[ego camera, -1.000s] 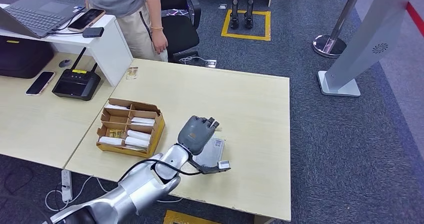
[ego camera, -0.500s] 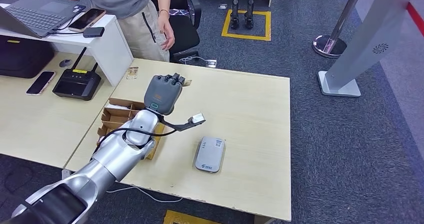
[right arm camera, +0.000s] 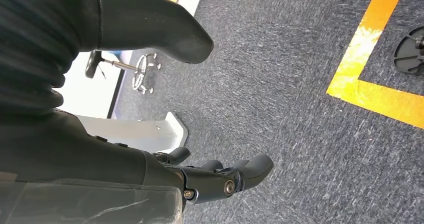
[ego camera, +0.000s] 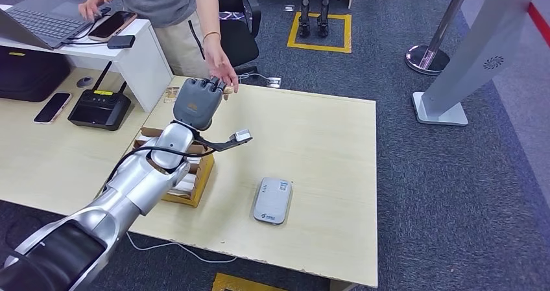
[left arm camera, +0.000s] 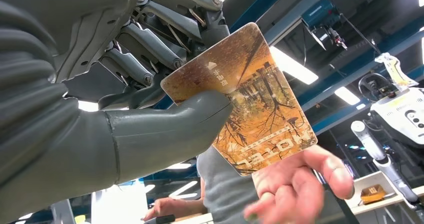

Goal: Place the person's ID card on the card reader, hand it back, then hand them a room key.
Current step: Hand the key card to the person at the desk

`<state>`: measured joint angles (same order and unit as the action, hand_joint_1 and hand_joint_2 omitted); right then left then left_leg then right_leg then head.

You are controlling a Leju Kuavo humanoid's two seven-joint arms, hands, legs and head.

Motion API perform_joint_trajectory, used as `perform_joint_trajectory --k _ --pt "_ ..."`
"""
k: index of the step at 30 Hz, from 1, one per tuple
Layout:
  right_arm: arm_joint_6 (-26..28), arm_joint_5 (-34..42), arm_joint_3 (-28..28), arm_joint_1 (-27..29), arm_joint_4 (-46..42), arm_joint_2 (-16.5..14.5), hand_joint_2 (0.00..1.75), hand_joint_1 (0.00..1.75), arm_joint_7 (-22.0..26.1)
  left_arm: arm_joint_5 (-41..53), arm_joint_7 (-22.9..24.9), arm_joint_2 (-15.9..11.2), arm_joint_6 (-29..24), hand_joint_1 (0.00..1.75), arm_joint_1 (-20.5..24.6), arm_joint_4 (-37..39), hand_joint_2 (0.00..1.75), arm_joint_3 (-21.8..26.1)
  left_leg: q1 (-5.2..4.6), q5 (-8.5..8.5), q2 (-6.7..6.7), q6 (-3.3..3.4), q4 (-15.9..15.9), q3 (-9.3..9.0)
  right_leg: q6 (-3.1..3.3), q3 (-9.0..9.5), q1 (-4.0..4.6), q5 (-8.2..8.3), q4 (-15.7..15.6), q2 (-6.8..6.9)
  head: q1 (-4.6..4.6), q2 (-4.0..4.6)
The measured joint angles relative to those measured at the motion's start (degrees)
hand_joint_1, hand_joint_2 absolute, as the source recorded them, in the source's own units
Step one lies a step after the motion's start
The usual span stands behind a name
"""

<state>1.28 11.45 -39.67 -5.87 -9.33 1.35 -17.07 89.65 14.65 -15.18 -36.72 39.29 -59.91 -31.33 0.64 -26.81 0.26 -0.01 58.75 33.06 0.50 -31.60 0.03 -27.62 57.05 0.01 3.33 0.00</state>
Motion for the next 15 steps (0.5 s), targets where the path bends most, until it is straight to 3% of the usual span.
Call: perform_joint_trajectory --k 10,14,15 --pt "-0.02 0.4 0.0 0.01 0.0 -0.15 1.75 0.0 0.01 0.01 -1.55 0.73 -0.2 1.75 0.62 1.01 1.75 1.23 0.0 0.0 0.01 0.0 0.0 0.0 0.0 -0.01 0.0 0.0 0.0 0.0 0.01 0.0" --pt "-0.02 0.46 0.0 0.01 0.0 -0.15 1.75 0.0 0.0 -0.09 -2.68 1.14 -0.42 1.41 0.62 1.16 1.75 2.27 0.0 0.0 0.01 0.0 0.0 0.0 0.0 0.0 0.0 0.0 0.0 0.0 0.0 0.0" --pt "-0.02 0.47 0.0 0.01 0.0 -0.16 1.75 0.0 0.0 -0.15 -2.99 1.23 -0.56 1.41 0.61 1.17 1.75 2.6 0.0 0.0 0.01 0.0 0.0 0.0 0.0 0.0 0.0 0.0 0.0 0.0 0.01 0.0"
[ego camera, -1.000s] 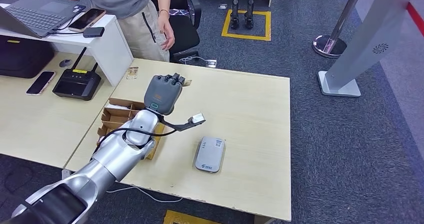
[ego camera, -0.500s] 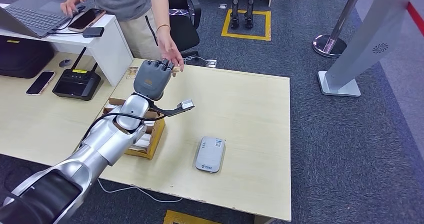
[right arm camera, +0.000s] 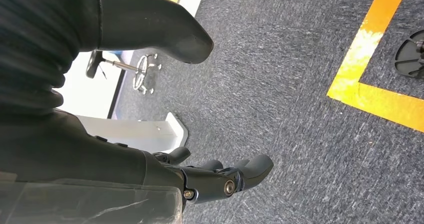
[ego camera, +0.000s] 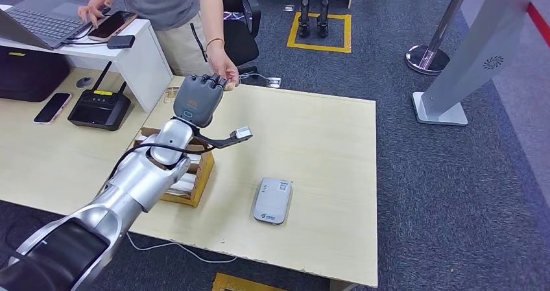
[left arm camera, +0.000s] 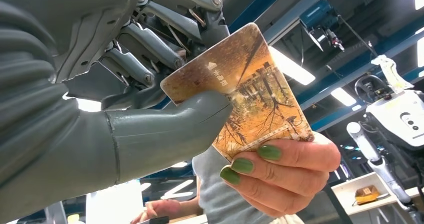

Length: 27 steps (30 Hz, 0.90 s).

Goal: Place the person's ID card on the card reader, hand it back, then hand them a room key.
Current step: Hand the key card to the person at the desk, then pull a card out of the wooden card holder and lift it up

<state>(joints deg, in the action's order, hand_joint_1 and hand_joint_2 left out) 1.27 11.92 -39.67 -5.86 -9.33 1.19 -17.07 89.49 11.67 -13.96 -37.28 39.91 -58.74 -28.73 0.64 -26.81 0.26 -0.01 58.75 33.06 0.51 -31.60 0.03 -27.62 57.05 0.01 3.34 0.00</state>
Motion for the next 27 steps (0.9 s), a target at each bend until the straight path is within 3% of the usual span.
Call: perform_joint_trajectory --k 4,18,27 --pt "0.0 0.01 0.0 -0.01 0.0 -0.07 1.75 0.0 0.0 -0.17 -0.56 0.37 -0.5 0.0 -0.05 0.01 1.75 1.08 0.0 0.0 -0.01 0.0 0.0 0.0 0.0 0.0 0.0 0.0 0.0 0.01 0.0 0.0" --pt "0.09 0.02 0.0 0.01 0.0 -0.22 1.75 0.0 -0.17 0.17 -2.12 1.21 -1.51 0.0 -2.14 -0.61 1.75 4.48 0.0 0.0 0.0 0.0 0.0 0.01 0.0 0.0 0.0 0.0 0.0 0.0 0.0 0.0" --pt "0.67 0.28 0.0 0.45 0.02 -0.23 1.75 0.0 -0.27 -0.04 -2.46 0.93 0.29 0.0 -7.16 -7.53 1.75 6.15 0.0 -0.02 0.01 0.01 -0.01 0.03 0.0 0.0 0.0 -0.01 0.0 -0.01 0.0 0.0"
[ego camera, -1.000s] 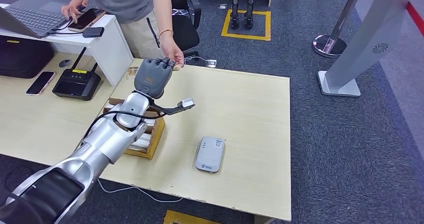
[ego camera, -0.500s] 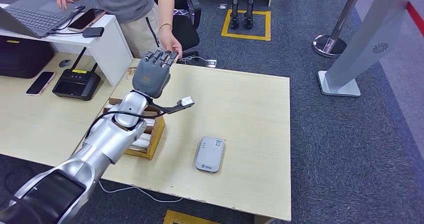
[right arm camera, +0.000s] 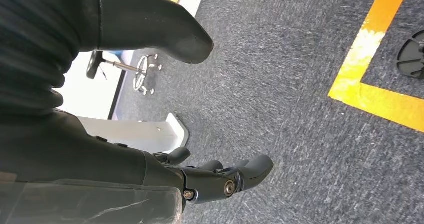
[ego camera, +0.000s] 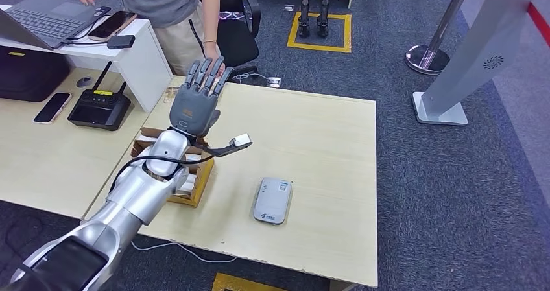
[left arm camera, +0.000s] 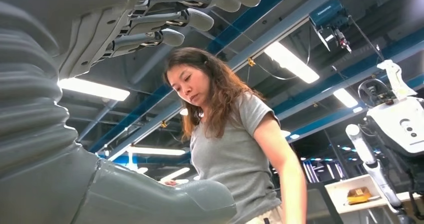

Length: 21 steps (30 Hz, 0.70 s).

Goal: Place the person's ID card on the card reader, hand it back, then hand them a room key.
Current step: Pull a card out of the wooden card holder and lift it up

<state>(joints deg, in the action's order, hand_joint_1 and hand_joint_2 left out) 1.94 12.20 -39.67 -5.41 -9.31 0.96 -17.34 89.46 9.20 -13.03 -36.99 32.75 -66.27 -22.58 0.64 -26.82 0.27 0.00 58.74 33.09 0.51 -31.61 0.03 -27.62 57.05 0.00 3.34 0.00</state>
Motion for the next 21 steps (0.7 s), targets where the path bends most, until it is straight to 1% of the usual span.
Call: perform_joint_trajectory --k 3,5,10,17,21 --pt "0.2 0.2 0.0 0.34 0.0 0.01 1.75 0.0 -0.12 0.11 0.76 -0.96 1.91 0.0 -2.76 -3.92 1.75 1.07 0.0 0.0 0.03 0.0 -0.01 0.01 0.0 -0.02 0.0 0.0 0.0 -0.03 0.01 0.0" --pt "0.29 0.55 0.0 0.57 0.01 0.01 1.75 0.0 -0.15 0.18 2.01 -2.17 3.22 0.0 -4.67 -6.61 1.75 1.86 0.0 -0.01 0.03 0.0 -0.03 0.02 0.01 -0.05 0.0 -0.01 0.0 -0.03 0.01 0.0" --pt "0.57 1.38 0.0 0.83 0.02 -0.01 1.75 0.0 -0.46 0.21 5.93 -6.65 4.81 0.0 -9.51 -12.59 1.75 3.6 0.01 0.0 0.03 -0.01 -0.08 0.02 0.02 -0.07 0.01 -0.01 0.0 -0.04 0.01 0.0" --pt "0.7 1.98 0.04 1.0 0.04 -0.19 1.75 0.0 -0.65 0.25 9.86 -13.05 4.67 0.0 -17.95 -20.3 1.75 7.31 0.01 -0.01 0.05 -0.02 -0.1 0.04 0.04 -0.12 0.01 -0.04 0.0 -0.07 0.0 0.0" --pt "0.71 2.07 0.04 1.1 0.04 -0.27 1.75 0.0 -0.72 0.34 11.33 -15.76 4.8 0.0 -21.19 -23.21 1.75 8.97 0.01 -0.01 -0.03 -0.03 -0.1 0.1 0.01 -0.13 0.01 -0.08 -0.01 0.05 -0.01 0.0"
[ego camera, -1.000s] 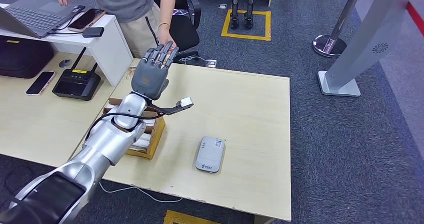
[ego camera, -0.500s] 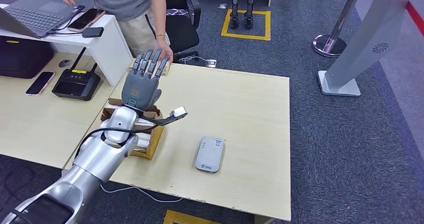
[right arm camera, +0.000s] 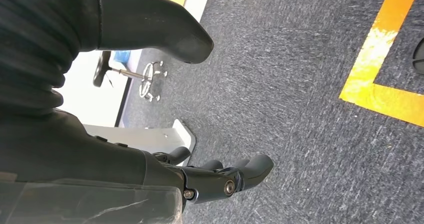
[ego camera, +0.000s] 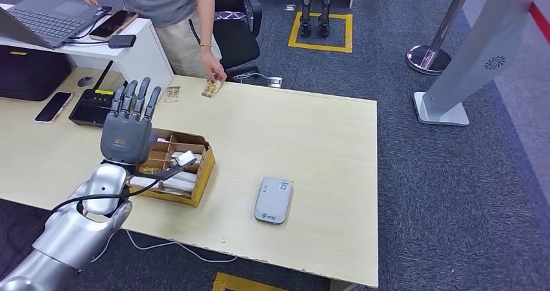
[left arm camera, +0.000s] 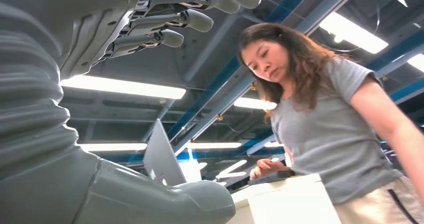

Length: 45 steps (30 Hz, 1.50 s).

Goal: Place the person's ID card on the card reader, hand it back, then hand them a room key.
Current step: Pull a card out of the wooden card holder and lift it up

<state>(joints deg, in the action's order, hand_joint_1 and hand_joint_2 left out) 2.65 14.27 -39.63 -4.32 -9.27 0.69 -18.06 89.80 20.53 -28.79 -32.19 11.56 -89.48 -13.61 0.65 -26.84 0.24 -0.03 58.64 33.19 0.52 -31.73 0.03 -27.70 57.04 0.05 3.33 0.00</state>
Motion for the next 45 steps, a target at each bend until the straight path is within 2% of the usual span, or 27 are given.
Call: perform_joint_trajectory --k 8,14,24,31,45 --pt "0.53 0.16 0.0 0.04 0.02 -0.32 1.75 0.0 -0.12 0.16 6.69 -5.65 2.49 0.0 -4.89 -4.16 1.75 0.41 0.0 0.01 0.03 -0.01 0.0 0.0 0.02 0.0 0.0 0.01 0.0 -0.02 0.01 0.0" --pt "0.74 0.83 0.02 0.04 0.02 -0.66 1.75 0.0 -0.21 0.19 7.83 -7.32 3.42 0.0 -9.5 -7.17 1.75 0.47 0.0 0.0 0.02 -0.01 0.0 0.02 0.01 -0.01 0.0 0.0 0.0 -0.02 0.0 0.0" --pt "1.19 2.1 0.21 0.07 0.05 -1.03 1.75 0.0 -0.55 0.21 9.89 -7.2 6.26 0.0 -14.48 -10.62 1.75 0.15 0.0 0.0 0.02 -0.01 0.0 0.01 0.01 -0.02 0.0 0.0 -0.01 -0.02 0.01 0.0" --pt "1.54 2.55 0.2 0.07 0.07 -1.13 1.75 0.0 -0.93 0.26 14.27 -7.05 8.87 0.0 -14.93 -11.17 1.75 -2.42 0.0 0.0 0.02 -0.01 0.0 0.01 0.01 -0.02 0.0 0.0 -0.01 -0.02 0.01 0.0" --pt "2.15 3.48 0.21 0.13 0.22 -1.19 1.75 0.0 -0.8 0.26 16.82 -4.45 12.99 0.0 -16.89 -11.17 1.75 -6.06 -0.01 -0.01 0.02 -0.01 0.0 0.01 0.01 -0.02 -0.01 0.0 -0.02 -0.02 0.01 0.0"
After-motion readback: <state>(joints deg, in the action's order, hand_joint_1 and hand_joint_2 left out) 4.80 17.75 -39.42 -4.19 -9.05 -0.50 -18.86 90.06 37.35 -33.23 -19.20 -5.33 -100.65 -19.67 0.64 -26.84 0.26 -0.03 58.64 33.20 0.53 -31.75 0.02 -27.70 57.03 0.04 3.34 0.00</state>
